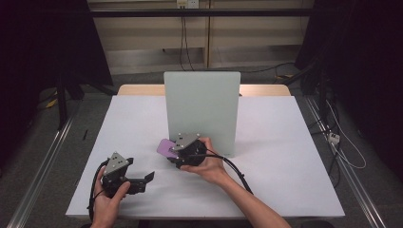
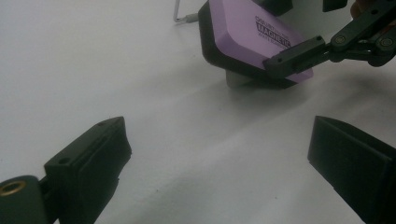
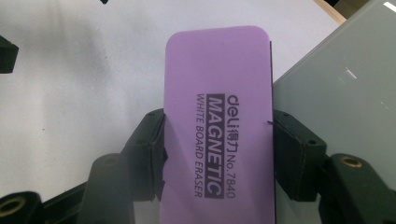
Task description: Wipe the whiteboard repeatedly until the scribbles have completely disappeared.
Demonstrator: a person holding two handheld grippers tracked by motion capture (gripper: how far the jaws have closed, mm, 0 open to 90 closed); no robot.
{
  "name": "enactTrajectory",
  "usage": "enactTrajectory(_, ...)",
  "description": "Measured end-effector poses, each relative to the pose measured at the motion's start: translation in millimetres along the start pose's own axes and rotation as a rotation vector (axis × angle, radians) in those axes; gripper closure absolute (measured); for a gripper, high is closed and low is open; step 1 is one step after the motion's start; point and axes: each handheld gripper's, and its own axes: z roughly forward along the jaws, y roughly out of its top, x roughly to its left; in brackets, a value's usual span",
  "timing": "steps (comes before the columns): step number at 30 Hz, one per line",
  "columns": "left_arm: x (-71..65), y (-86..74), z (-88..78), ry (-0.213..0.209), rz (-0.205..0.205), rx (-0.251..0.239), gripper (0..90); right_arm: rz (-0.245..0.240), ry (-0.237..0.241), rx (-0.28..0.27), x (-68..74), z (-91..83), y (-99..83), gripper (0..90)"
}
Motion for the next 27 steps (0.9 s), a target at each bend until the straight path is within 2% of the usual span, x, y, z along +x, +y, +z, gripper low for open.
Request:
enactTrajectory(9, 0.3, -0.1, -0.7, 0.001, 0.003, 0.004, 5.2, -0.010, -0.005, 0.006, -3.1, -6.2, 0.6, 41.6)
enactTrajectory(12, 0.6, 0.0, -1.1, 0.001, 0.006, 0.008, 5.3, -0.015, -0.031, -0.008, -9.5, -17.2, 2.5, 41.6)
enactTrajectory(15, 0.2, 0.2, -0.8, 0.003, 0.003, 0.004, 5.2, -0.010, -0.077, -0.027, -18.0, -33.4, 5.7, 41.6)
enactTrajectory(21, -0.5, 0.2, 0.1, 0.003, 0.004, 0.003, 5.2, 0.009, -0.127, -0.059, -35.3, -60.8, 7.0, 41.6)
enactTrajectory(25, 0.5, 0.1, -0.9, 0.004, 0.001, 0.005, 5.2, 0.024, -0.148, -0.073, -41.8, -73.1, 3.1, 41.6)
enactTrajectory(27, 0.3, 0.1, -0.8, 0.002, 0.004, 0.007, 5.2, 0.017, -0.153, -0.065, -40.5, -74.2, -0.9, 41.6)
